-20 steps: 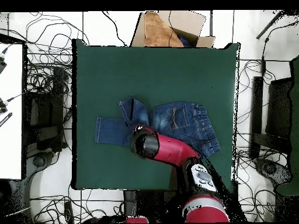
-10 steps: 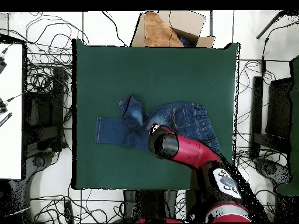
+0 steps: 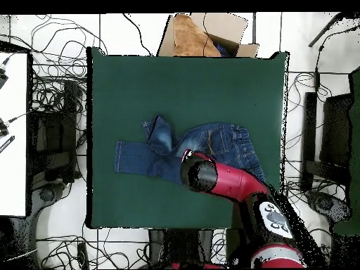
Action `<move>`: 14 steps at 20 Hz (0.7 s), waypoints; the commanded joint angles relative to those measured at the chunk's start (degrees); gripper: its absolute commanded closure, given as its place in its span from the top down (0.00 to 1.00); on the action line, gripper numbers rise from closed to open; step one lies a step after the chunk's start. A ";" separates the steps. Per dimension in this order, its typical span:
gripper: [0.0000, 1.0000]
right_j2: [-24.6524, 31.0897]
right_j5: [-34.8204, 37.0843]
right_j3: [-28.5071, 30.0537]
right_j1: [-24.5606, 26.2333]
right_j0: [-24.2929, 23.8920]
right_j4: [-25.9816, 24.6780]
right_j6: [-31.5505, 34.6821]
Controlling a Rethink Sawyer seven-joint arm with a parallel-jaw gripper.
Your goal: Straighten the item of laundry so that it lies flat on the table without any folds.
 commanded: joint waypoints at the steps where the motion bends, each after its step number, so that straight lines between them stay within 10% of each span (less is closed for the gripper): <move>1: 1.00 5.34 14.40 -5.17 -0.51 -7.34 -8.13 -12.07; 14: 1.00 16.52 19.60 -7.57 3.30 -21.30 -15.81 -17.61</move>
